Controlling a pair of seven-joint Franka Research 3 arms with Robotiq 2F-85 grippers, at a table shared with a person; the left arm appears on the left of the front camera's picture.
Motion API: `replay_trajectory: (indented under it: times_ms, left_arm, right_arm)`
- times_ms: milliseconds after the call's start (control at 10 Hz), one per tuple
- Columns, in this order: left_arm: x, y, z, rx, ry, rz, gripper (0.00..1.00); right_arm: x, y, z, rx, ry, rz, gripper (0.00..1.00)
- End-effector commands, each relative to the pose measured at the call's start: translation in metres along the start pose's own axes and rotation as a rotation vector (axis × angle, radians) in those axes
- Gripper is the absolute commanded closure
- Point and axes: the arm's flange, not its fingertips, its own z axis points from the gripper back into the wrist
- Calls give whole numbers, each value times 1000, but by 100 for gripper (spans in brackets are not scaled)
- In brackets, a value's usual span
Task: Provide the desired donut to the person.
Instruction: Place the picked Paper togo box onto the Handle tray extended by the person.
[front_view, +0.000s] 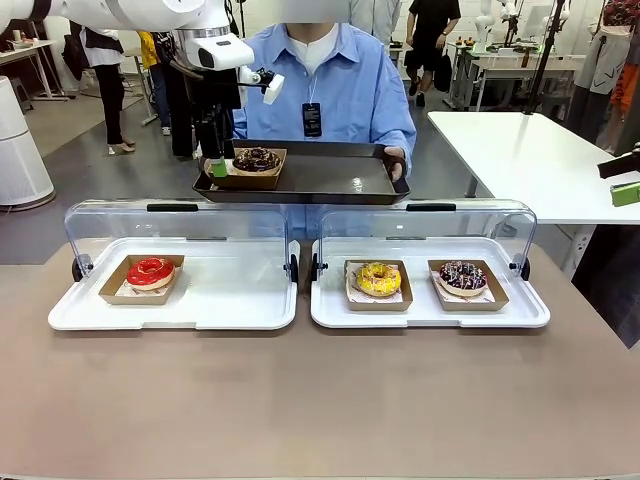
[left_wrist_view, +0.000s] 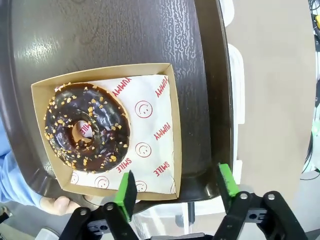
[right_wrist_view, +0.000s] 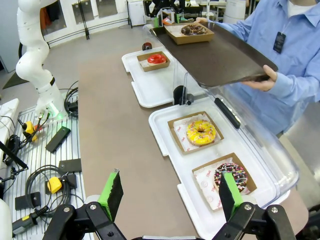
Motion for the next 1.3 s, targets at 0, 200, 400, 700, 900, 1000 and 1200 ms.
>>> replay_trajectory:
  times_ms: [0,200,400,700,900,1000,1200]
  left_arm:
    - [-3,0,7,-7,-9,3,0]
    - [-4,-1,7,-10,-15,7,0]
    - [-8,-7,13,-9,-29,9,0]
    - [-37,-63,37,11,-95,-34,0]
    - [-75,-113,48,52,-137,-17,0]
    - [-92,-127,52,38,-161,-8,0]
    - [-105,-158,47,52,-154,8,0]
  right_arm:
    - [0,-1,-1,3,-13,8,0]
    - [0,-1,-1,3,-13,8,0]
    - [0,-1,-1,3,-13,8,0]
    - [0,-1,-1,3,-13,8,0]
    - [0,-1,-1,3,-13,8,0]
    - [0,-1,-1,3,-13,8,0]
    - [0,-1,-1,3,-13,8,0]
